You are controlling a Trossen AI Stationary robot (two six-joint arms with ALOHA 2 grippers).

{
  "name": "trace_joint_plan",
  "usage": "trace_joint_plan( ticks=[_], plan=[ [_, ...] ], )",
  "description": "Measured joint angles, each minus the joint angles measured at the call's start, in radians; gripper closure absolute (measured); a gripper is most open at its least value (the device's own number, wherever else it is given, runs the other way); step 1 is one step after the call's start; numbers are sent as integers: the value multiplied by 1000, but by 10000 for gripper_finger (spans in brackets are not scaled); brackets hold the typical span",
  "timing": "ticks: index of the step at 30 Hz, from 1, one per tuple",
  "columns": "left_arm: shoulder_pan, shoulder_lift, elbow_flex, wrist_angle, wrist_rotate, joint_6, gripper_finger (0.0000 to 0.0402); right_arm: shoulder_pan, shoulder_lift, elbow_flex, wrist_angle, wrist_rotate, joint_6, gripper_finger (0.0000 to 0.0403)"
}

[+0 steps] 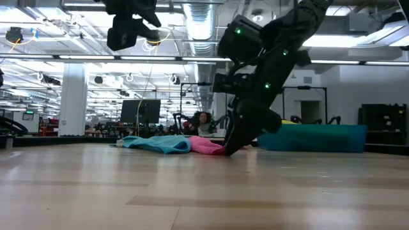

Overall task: Fold microfiber towels
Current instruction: Fold the pink microfiber towel

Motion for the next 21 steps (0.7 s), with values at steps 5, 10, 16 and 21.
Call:
trace_joint_plan(
  ticks=[5,10,16,21],
  plan=[
    [-9,0,0,-4,-43,-2,291,5,-19,0,-1,91,-10,236],
    [-9,0,0,-4,-64,-2,291,10,-14,25,-3,62,-46,331],
    [-9,1,0,-7,-65,-2,291,19,-9,58,-41,16,-38,393],
    [-15,1,0,-12,-105,-2,291,35,-25,106,-110,-45,45,398]
  ],
)
